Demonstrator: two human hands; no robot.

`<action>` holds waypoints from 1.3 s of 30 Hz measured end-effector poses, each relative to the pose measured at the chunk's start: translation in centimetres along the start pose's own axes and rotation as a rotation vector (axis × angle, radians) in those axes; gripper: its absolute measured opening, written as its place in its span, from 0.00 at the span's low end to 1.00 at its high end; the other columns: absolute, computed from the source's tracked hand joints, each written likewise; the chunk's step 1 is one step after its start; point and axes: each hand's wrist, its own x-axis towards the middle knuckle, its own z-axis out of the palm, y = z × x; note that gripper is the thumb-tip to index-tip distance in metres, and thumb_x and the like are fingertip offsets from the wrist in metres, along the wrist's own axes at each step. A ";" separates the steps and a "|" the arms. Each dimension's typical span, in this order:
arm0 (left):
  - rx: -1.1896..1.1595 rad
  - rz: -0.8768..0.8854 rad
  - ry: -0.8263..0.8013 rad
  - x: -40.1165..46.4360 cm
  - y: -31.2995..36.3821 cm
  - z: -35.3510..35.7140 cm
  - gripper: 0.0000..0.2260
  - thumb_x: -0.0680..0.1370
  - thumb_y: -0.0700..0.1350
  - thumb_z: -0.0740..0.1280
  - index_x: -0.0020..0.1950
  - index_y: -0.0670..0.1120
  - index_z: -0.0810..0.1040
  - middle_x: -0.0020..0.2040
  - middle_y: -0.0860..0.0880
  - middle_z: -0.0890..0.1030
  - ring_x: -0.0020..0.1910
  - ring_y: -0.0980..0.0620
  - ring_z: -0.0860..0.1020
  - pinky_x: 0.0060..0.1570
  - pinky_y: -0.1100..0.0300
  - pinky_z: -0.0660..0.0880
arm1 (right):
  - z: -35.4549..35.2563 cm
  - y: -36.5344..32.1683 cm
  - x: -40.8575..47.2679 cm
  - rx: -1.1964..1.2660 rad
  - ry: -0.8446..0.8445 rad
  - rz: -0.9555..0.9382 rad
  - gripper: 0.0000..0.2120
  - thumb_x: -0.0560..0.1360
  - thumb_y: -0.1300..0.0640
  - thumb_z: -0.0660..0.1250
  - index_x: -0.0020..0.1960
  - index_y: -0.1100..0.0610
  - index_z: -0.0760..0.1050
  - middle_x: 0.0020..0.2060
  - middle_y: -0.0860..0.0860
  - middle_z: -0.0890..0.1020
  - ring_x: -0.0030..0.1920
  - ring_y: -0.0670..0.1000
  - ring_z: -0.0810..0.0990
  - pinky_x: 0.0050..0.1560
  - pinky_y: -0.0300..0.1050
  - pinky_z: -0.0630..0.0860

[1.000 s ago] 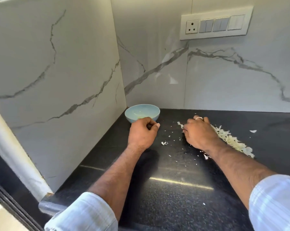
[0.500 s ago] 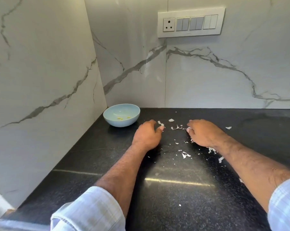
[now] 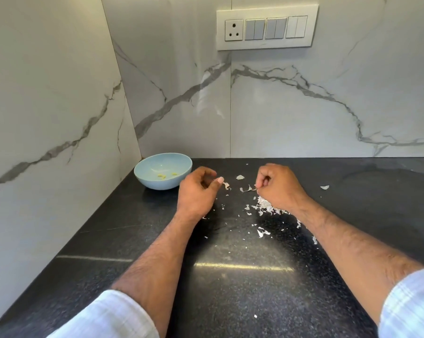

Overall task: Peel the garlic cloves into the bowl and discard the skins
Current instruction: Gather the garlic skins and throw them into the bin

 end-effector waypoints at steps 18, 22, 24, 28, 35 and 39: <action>0.237 0.028 -0.106 -0.9 1.4 0.7 0.34 0.79 0.79 0.50 0.53 0.53 0.81 0.52 0.51 0.83 0.57 0.49 0.79 0.62 0.44 0.77 | -5.4 4.4 -4.0 -0.111 -0.015 0.088 0.28 0.81 0.34 0.63 0.74 0.50 0.73 0.72 0.51 0.76 0.71 0.53 0.74 0.73 0.57 0.71; 0.368 -0.091 -0.286 -0.6 0.5 1.9 0.44 0.81 0.77 0.47 0.85 0.46 0.63 0.84 0.45 0.65 0.84 0.46 0.61 0.83 0.44 0.58 | -7.2 8.9 -4.7 -0.335 -0.138 0.339 0.46 0.80 0.26 0.44 0.83 0.60 0.58 0.83 0.58 0.61 0.83 0.58 0.56 0.82 0.60 0.55; 0.440 -0.071 -0.334 -0.5 1.3 2.9 0.43 0.82 0.74 0.46 0.87 0.44 0.56 0.86 0.45 0.59 0.86 0.47 0.56 0.84 0.45 0.54 | -6.4 9.1 -4.0 -0.368 -0.228 0.370 0.47 0.80 0.27 0.39 0.83 0.62 0.58 0.84 0.58 0.57 0.85 0.56 0.50 0.83 0.61 0.48; 0.319 -0.145 -0.444 0.2 2.7 4.8 0.47 0.77 0.80 0.44 0.86 0.50 0.60 0.86 0.50 0.62 0.85 0.49 0.58 0.84 0.46 0.52 | -4.4 5.3 -3.6 -0.259 -0.375 0.236 0.41 0.82 0.31 0.36 0.85 0.56 0.55 0.85 0.54 0.52 0.84 0.50 0.44 0.83 0.57 0.40; -0.344 -0.271 -0.369 0.8 3.4 4.0 0.37 0.85 0.70 0.44 0.82 0.46 0.65 0.57 0.41 0.88 0.59 0.47 0.86 0.65 0.50 0.73 | -4.0 3.1 -3.8 0.416 -0.376 0.253 0.29 0.85 0.33 0.48 0.76 0.46 0.74 0.73 0.40 0.76 0.74 0.42 0.70 0.74 0.46 0.62; -0.370 -0.305 -0.131 1.6 1.7 0.4 0.36 0.85 0.69 0.48 0.66 0.41 0.80 0.50 0.38 0.88 0.53 0.41 0.88 0.63 0.41 0.81 | -3.8 3.9 -2.2 0.465 -0.236 0.266 0.25 0.85 0.34 0.51 0.70 0.45 0.78 0.69 0.41 0.81 0.72 0.41 0.73 0.81 0.51 0.61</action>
